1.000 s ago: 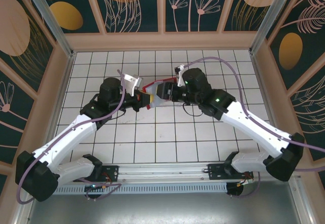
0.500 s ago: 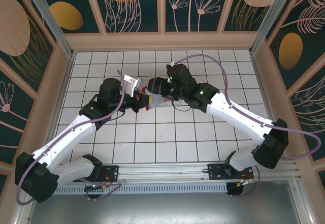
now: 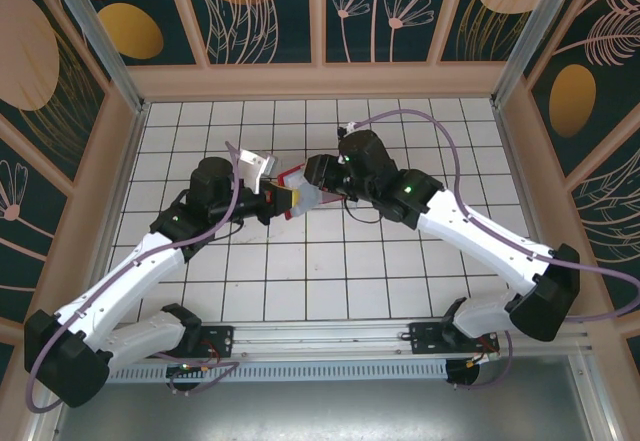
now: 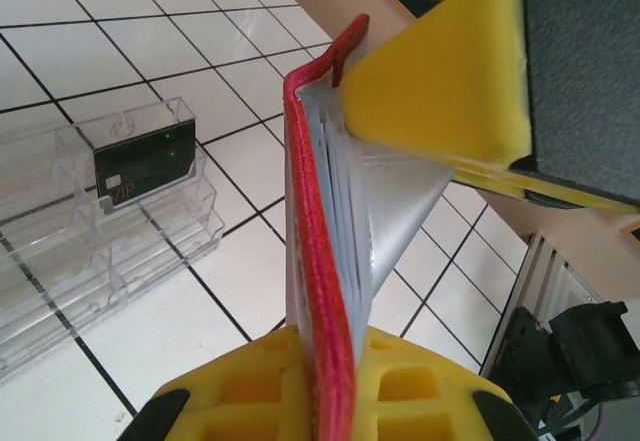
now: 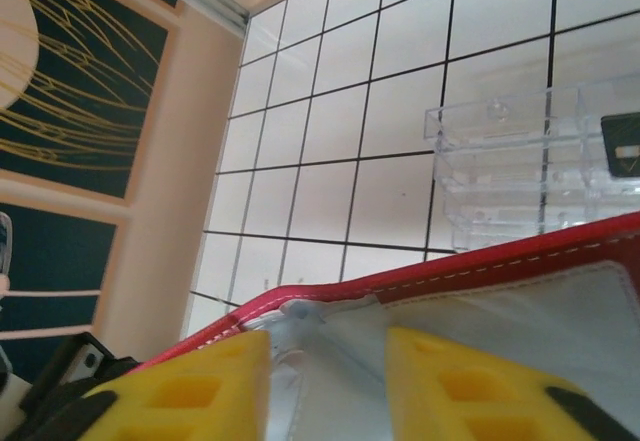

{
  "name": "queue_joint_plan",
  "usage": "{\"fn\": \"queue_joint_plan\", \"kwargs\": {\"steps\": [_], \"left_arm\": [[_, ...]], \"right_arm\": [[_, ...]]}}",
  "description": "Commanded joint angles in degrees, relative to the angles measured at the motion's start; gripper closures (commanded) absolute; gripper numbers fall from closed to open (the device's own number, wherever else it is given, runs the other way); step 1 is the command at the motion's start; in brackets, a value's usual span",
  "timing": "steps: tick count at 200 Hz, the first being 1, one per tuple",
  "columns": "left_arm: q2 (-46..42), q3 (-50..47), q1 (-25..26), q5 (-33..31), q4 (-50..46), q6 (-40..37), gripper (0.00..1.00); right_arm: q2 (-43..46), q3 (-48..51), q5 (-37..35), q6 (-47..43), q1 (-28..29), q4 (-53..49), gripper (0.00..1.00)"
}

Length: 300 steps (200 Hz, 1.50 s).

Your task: Take the credit cards out of the card holder

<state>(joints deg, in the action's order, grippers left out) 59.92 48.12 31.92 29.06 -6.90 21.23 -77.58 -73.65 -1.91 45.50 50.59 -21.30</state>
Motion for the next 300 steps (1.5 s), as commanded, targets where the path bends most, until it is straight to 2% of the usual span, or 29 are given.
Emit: {"fn": "queue_joint_plan", "kwargs": {"steps": [1,29,56,64,95,138,185,201,208,232,245,255,266,300], "left_arm": [[-2.09,0.51,-0.16,0.81,3.47,0.97,1.00],[-1.76,0.31,-0.15,0.60,3.38,0.98,1.00],[-1.56,0.17,-0.11,2.43,3.16,-0.12,1.00],[-1.69,0.24,-0.12,2.89,2.95,-0.39,0.97],[-2.81,-0.02,-0.18,4.31,3.41,-0.61,0.92],[-3.49,-0.56,-0.17,6.82,4.77,-0.57,0.89],[-3.57,-0.04,-0.11,6.38,4.72,-0.73,0.99],[-3.43,0.63,-0.15,3.82,2.99,-1.47,1.00],[-3.28,0.87,-0.15,2.69,2.18,-1.66,1.00],[-1.92,2.41,-0.11,-0.41,-1.14,-2.44,1.00],[-1.15,3.09,-0.11,-1.91,-2.35,-2.60,1.00],[-0.79,3.45,-0.11,-2.03,-2.68,-2.77,1.00],[-0.68,3.56,-0.11,-1.76,-2.34,-2.67,1.00],[-1.12,3.57,-0.12,0.45,0.24,-1.58,1.00]], "right_arm": [[1.46,1.92,-1.19,-0.29,-0.38,-0.19,0.74],[2.15,2.37,0.81,-0.53,-0.44,1.41,0.86],[2.69,2.87,-0.99,-1.34,-0.87,0.74,0.97],[2.94,3.13,-1.44,-1.84,-1.30,0.23,1.00],[4.67,4.43,-2.97,-6.87,-3.28,-1.23,1.00],[7.13,5.85,-0.14,-11.35,-5.49,0.09,1.00],[8.82,6.47,0.78,-17.36,-6.46,-0.90,1.00],[9.10,5.22,-4.40,-18.50,-6.47,-4.65,0.77],[9.28,4.65,-7.14,-18.43,-6.49,-6.43,0.70],[9.99,2.92,-14.96,-16.10,-6.57,-11.67,0.65],[10.38,1.99,-16.22,-14.96,-6.58,-13.03,0.64],[10.76,1.68,-14.28,-14.58,-6.59,-12.29,0.65],[11.53,2.02,-9.03,-14.27,-6.58,-9.37,0.64],[13.59,7.13,17.36,-10.74,-6.42,9.00,0.66]]}}
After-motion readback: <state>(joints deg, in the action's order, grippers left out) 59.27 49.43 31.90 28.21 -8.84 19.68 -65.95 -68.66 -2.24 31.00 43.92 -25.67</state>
